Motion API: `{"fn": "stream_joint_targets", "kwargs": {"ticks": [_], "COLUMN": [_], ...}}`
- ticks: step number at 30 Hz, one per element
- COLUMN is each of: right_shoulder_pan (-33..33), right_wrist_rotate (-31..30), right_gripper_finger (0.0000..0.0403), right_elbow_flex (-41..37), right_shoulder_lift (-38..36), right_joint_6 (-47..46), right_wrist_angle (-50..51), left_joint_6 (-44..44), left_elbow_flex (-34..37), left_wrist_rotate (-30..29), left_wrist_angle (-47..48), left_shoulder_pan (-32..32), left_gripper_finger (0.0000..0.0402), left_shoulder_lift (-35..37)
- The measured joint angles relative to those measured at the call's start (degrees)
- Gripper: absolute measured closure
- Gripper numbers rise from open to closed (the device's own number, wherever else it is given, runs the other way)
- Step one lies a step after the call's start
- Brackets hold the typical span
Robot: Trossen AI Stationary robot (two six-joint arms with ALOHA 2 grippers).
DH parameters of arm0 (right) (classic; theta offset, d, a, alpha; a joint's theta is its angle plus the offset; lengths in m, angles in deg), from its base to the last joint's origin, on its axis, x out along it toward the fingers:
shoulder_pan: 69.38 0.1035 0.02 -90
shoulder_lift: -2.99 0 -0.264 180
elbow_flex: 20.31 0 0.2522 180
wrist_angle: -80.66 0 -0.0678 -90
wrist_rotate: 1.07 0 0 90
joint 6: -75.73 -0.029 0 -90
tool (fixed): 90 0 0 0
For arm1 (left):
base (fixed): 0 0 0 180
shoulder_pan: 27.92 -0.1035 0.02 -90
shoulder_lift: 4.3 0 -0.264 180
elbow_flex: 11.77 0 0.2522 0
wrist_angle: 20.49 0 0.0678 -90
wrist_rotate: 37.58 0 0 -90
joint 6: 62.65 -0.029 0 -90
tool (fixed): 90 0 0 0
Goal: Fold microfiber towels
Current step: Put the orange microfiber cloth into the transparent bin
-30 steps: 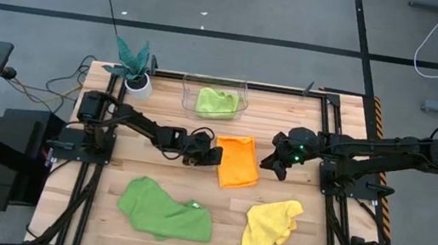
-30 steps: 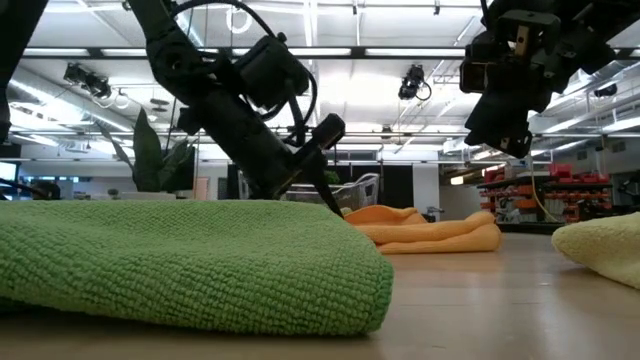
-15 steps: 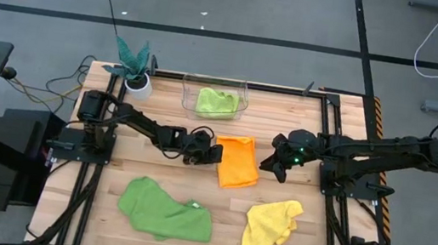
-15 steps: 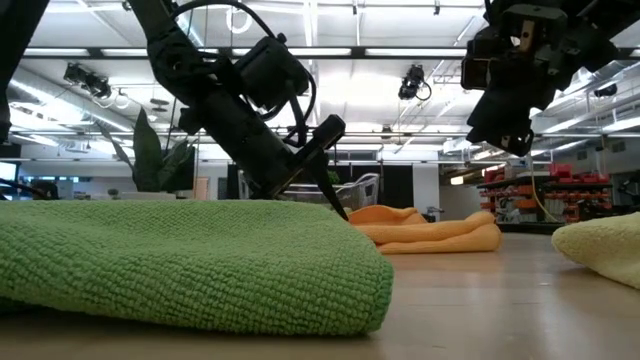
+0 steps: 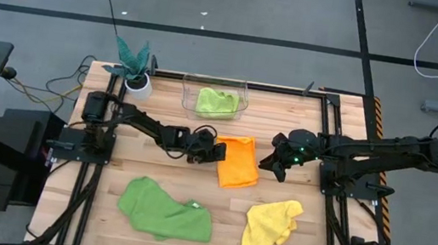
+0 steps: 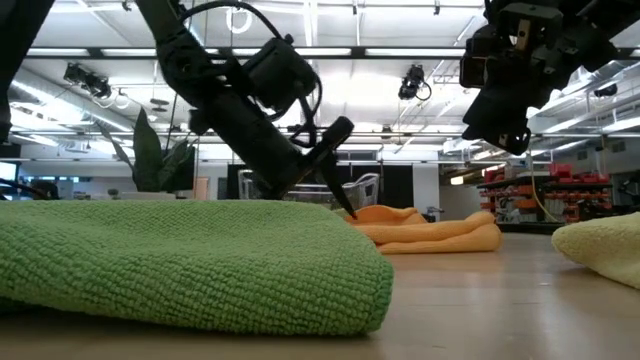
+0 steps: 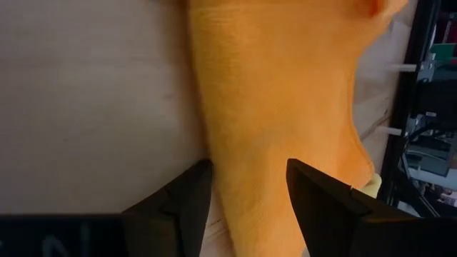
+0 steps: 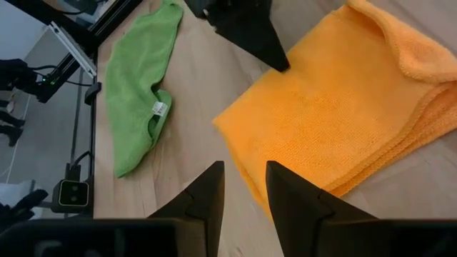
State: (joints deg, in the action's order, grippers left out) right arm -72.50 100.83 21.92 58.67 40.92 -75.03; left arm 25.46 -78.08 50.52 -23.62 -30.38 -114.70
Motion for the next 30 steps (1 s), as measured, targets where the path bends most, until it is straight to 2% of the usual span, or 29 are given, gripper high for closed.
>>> {"fn": "stream_joint_targets", "kwargs": {"ticks": [7,13,26,30], "right_shoulder_pan": [0.3,1.2,1.0,0.2], "right_wrist_rotate": [0.1,0.2,0.0,-3.0], "right_gripper_finger": [0.0292,0.0292,0.0292,0.0292], "right_elbow_flex": [0.0,0.0,0.0,0.0], "right_shoulder_lift": [0.0,0.0,0.0,0.0], "right_joint_6": [-1.8,-3.0,-2.8,-9.8], "right_wrist_angle": [-0.5,-0.5,-0.1,2.9], "left_joint_6": [-3.4,-3.3,-1.0,-1.9], "left_elbow_flex": [-6.7,-7.1,-7.9,-9.2], "left_wrist_rotate": [4.1,2.6,3.9,4.1], "left_wrist_angle": [-0.3,-0.2,-2.6,-2.4], "left_shoulder_pan": [0.0,-0.1,0.9,0.9], "left_gripper_finger": [0.0206,0.0208,0.0214,0.0215], "left_shoulder_lift": [-5.7,-5.9,-8.1,-8.4]}}
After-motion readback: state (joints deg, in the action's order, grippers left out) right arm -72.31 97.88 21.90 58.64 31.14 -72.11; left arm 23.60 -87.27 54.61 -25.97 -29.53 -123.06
